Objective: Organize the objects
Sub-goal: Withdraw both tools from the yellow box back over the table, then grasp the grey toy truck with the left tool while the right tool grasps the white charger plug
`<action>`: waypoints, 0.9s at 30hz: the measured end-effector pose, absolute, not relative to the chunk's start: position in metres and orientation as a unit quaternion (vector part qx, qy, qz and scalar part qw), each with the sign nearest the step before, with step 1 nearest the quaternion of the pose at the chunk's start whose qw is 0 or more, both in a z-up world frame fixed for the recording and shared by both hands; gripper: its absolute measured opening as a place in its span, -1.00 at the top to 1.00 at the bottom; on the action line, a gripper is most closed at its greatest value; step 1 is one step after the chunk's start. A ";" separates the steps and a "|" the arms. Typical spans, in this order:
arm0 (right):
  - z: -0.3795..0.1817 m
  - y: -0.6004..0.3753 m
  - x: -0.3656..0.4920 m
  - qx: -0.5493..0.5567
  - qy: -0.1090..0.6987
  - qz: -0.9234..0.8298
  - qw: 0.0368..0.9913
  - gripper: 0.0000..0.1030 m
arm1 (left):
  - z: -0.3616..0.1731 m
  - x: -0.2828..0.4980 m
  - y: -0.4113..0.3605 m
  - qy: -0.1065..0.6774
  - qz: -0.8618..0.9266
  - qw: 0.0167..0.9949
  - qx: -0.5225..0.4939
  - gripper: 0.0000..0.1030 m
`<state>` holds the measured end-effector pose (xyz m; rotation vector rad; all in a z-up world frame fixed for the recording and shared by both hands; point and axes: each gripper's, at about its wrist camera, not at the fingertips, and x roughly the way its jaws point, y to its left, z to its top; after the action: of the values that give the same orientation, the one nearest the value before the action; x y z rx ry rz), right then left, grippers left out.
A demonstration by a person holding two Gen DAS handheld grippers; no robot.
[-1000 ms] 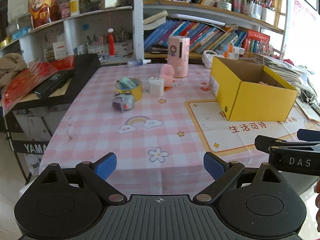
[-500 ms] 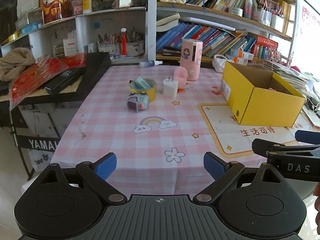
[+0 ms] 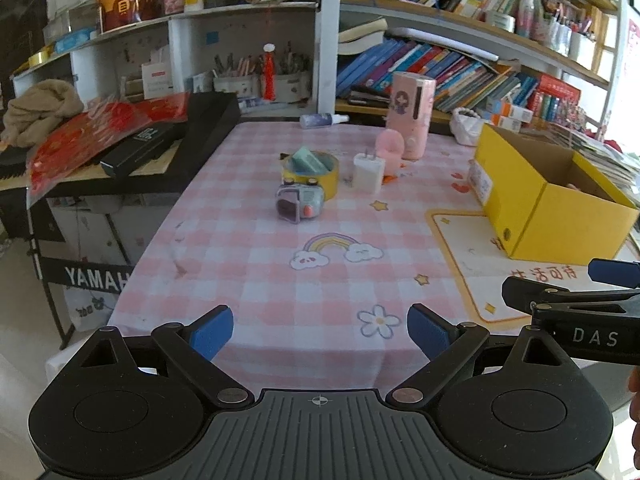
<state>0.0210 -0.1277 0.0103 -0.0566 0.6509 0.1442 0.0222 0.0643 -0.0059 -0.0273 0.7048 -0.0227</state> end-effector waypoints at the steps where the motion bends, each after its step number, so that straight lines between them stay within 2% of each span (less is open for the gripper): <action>1: 0.010 -0.126 0.026 -0.029 0.320 0.074 0.944 -0.99 | -0.007 0.026 0.066 0.346 -0.007 0.938 -0.015 -0.86; 20: 0.009 -0.111 0.126 -0.042 0.322 0.110 0.939 -0.95 | -0.006 0.105 0.070 0.350 0.005 0.936 -0.027 -0.86; 27: 0.010 -0.113 0.158 -0.038 0.322 0.115 0.939 -0.84 | -0.007 0.131 0.065 0.353 0.008 0.935 -0.028 -0.86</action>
<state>0.1580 -0.1133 0.0098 -0.0774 0.6581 0.2348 0.1314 0.0653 -0.0066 -0.0574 0.7226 0.0157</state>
